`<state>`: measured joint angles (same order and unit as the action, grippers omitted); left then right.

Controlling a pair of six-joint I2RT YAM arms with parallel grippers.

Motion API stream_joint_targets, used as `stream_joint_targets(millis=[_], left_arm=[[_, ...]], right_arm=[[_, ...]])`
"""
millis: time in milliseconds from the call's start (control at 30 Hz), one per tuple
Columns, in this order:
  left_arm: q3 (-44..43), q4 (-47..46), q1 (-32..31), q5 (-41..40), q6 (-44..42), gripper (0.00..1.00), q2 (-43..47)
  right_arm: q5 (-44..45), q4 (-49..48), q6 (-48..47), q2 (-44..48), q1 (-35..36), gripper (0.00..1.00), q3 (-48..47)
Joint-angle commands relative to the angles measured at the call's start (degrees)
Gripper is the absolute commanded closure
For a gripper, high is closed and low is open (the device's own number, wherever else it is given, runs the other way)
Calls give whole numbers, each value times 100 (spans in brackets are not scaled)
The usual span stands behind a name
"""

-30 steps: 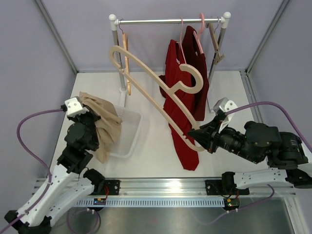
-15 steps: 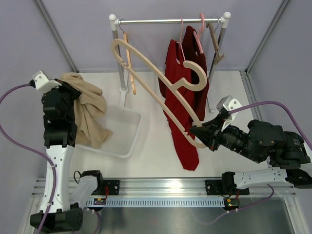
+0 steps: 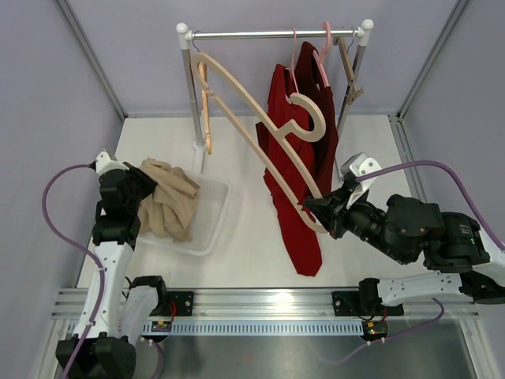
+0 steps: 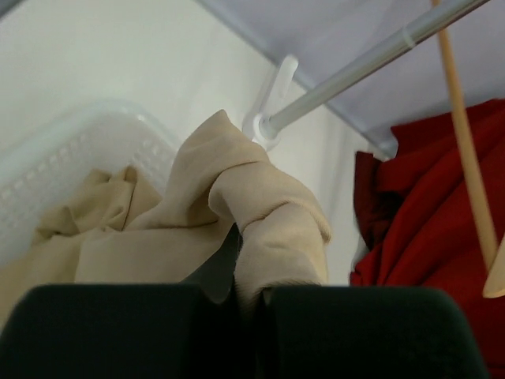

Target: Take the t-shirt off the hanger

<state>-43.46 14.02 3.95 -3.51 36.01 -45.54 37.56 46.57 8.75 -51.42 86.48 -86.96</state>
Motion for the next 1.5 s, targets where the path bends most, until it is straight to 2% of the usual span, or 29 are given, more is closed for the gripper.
stream_joint_targets(millis=[0, 100, 167, 267, 300, 333, 433, 533, 733, 867, 900, 1000, 1233, 1333, 1467], left_arm=[[127, -163, 19, 481, 486, 98, 281], [180, 335, 27, 212, 372, 93, 615], [145, 792, 19, -114, 144, 87, 756], [189, 1180, 27, -484, -181, 38, 845], [206, 1243, 27, -493, -243, 13, 801], [215, 1278, 27, -284, -365, 2, 679], [84, 1357, 27, 392, -489, 1, 633], [-153, 1384, 36, 981, -603, 1, 1115], [-242, 1647, -130, 1414, -858, 1, 1846], [-66, 1727, -359, 1809, -1131, 1, 2022], [-40, 1727, -507, 2114, -1175, 1, 2049], [-22, 1718, -780, 2564, -1394, 1, 2189], [284, 1622, -1861, 2513, -1940, 1, 2943], [505, 1499, -1985, 2600, -1826, 1, 3287], [523, 1437, -1985, 2715, -1826, 1, 3306]], right_arm=[[839, -52, -137, -228, -17, 100, -102], [973, 115, -111, -473, -244, 100, -190], [501, 160, -76, -544, -525, 100, -207], [86, 203, 12, -755, -1027, 100, -339], [59, 282, 108, -947, -1236, 100, -531], [24, 413, 153, -1053, -1352, 100, -637], [-144, 808, 328, -1510, -1721, 100, -1033], [-56, 1152, 513, -1871, -1853, 100, -1271], [-153, 1416, 663, -2627, -2467, 100, -1675], [-565, 1233, 557, -3076, -2943, 100, -1991], [-653, 1093, 479, -3311, -3039, 100, -2096], [-794, 1013, 355, -3997, -3295, 100, -2781], [-609, 626, 250, -5307, -3629, 100, -4160], [-758, 345, 188, -5712, -3840, 100, -4460], [-829, 213, 101, -6291, -3972, 100, -5145]])
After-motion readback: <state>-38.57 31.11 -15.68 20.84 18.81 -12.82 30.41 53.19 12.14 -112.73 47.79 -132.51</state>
